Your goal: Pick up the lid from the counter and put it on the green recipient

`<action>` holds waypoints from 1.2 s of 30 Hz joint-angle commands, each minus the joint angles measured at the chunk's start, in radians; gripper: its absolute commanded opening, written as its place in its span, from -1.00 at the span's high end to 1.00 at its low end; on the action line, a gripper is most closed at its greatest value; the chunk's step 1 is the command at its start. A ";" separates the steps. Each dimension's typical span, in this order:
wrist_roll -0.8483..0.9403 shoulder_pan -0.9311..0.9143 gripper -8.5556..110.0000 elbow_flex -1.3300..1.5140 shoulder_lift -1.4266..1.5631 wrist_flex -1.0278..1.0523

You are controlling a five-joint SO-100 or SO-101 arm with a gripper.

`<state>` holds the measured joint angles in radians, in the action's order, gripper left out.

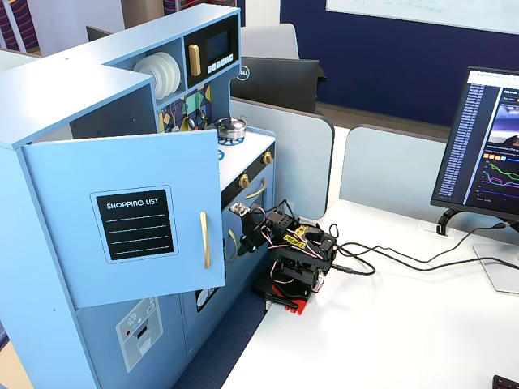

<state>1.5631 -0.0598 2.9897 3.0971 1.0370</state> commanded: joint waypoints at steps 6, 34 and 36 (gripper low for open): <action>0.003 0.014 0.83 0.006 0.071 0.265; -0.054 -0.003 0.79 0.006 0.081 0.495; -0.054 -0.003 0.79 0.006 0.081 0.495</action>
<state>1.5463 -0.0629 2.9805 3.1845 1.3576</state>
